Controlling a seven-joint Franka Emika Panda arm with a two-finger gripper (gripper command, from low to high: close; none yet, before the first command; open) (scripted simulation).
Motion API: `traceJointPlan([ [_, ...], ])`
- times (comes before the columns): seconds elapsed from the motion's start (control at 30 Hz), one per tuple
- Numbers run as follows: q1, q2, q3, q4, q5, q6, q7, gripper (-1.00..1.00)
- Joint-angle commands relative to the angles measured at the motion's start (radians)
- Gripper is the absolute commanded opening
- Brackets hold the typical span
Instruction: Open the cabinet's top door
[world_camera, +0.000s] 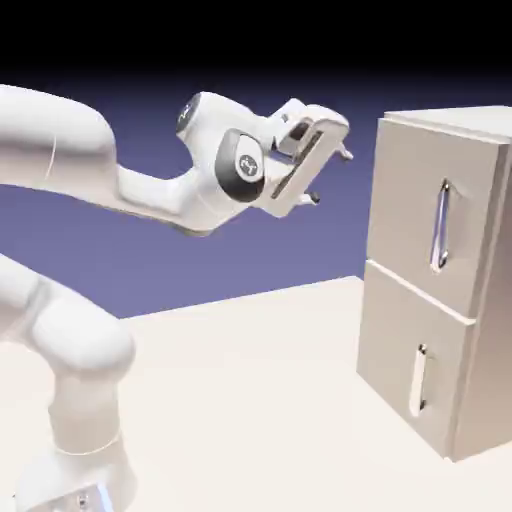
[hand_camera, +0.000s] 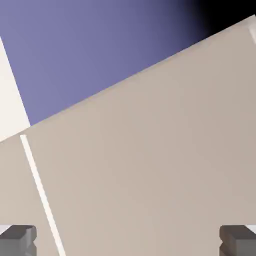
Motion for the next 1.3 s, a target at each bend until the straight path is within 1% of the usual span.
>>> traceJointPlan([
  [0.0,0.018,-0.010,-0.020,0.008,-0.044,-0.003,-0.021,1.00],
  [1.27,0.686,-0.385,-0.772,0.294,-1.696,-0.125,-0.811,1.00],
])
